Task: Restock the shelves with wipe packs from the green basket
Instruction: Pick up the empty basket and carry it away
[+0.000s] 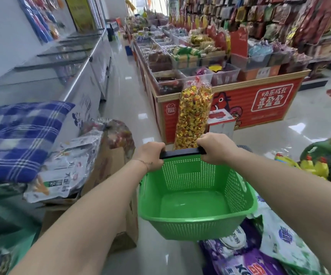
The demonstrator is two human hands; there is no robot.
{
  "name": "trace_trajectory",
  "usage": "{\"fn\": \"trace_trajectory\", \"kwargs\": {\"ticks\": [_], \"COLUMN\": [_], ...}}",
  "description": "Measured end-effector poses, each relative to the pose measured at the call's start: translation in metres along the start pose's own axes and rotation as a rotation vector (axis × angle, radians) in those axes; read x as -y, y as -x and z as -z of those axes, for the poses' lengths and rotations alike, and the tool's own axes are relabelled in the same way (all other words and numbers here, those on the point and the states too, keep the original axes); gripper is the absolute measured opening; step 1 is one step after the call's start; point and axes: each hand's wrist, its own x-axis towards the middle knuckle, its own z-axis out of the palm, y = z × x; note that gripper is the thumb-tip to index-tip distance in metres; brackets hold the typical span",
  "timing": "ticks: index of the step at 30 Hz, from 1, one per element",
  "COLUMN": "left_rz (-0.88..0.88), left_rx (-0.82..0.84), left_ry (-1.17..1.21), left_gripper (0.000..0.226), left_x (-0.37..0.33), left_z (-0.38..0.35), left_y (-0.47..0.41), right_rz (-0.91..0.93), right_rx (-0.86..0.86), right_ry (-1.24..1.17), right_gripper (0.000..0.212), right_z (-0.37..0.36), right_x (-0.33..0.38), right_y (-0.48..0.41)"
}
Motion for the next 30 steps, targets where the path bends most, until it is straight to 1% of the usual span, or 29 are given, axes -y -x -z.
{"fn": "trace_trajectory", "kwargs": {"ticks": [4,8,11,13,15,19,23,25,27,30], "left_rz": [-0.014,-0.015,-0.057,-0.073,-0.089,-0.092,-0.062,-0.037,0.01,0.065], "left_rx": [-0.014,-0.041,-0.042,-0.072,-0.099,-0.146,-0.176,-0.188,-0.213,-0.188], "left_ry": [-0.007,0.013,-0.018,-0.002,0.005,-0.016,-0.036,-0.075,-0.128,-0.139], "left_gripper": [0.02,0.018,0.019,0.018,0.017,0.016,0.017,0.016,0.016,0.016], "left_x": [0.043,0.094,0.13,0.153,0.175,0.222,0.271,0.298,0.327,0.368], "left_z": [0.005,0.016,0.032,0.044,0.052,0.055,0.064,0.069,0.075,0.084], "left_y": [-0.077,-0.151,-0.208,-0.245,-0.276,-0.343,-0.412,-0.448,-0.486,-0.543], "right_rz": [-0.01,-0.024,-0.05,-0.078,-0.081,-0.041,0.03,0.055,0.087,0.131], "right_rx": [-0.01,-0.04,-0.07,-0.118,-0.136,-0.148,-0.176,-0.204,-0.225,-0.233], "right_ry": [0.053,0.149,0.201,0.203,0.195,0.25,0.3,0.284,0.249,0.214], "right_gripper": [0.01,0.018,0.023,0.026,0.024,0.027,0.02,0.02,0.025,0.028], "right_z": [-0.006,-0.008,-0.008,-0.006,-0.003,-0.005,-0.004,-0.007,-0.007,-0.009], "right_x": [-0.022,-0.037,-0.051,-0.06,-0.065,-0.086,-0.107,-0.119,-0.129,-0.145], "right_y": [-0.081,-0.168,-0.233,-0.273,-0.308,-0.383,-0.471,-0.522,-0.575,-0.654]}}
